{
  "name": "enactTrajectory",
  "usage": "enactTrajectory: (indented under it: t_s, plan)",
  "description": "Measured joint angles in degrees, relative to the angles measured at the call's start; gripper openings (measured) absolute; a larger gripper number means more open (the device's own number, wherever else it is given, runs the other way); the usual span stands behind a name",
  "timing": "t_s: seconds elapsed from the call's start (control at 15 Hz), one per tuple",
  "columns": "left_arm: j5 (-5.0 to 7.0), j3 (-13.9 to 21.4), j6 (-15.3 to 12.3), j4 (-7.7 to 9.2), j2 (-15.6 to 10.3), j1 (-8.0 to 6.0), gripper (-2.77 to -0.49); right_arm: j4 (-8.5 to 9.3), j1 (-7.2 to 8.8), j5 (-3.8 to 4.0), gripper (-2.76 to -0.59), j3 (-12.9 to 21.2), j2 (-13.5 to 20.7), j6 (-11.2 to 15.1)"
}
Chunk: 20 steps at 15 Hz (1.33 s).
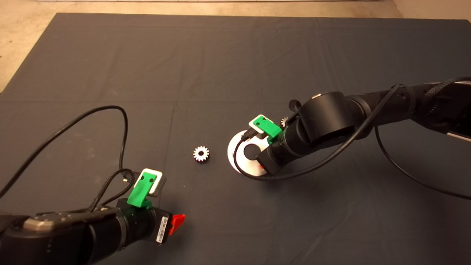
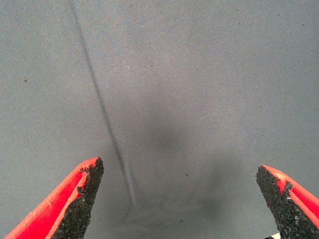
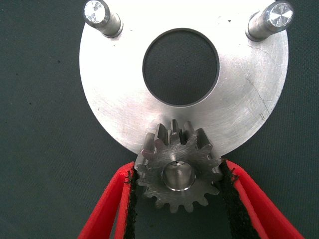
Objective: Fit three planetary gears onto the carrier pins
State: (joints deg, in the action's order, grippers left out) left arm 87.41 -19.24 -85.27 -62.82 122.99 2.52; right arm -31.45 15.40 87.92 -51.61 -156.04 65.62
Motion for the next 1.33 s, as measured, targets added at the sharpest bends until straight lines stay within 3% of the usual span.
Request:
enactTrajectory:
  t_s: [1.33]
  plan:
    - [-0.01,0.0,0.0,-0.07,-0.41,0.0,-1.04,0.11,0.01,0.04,-2.34,1.95,0.37,-0.3]
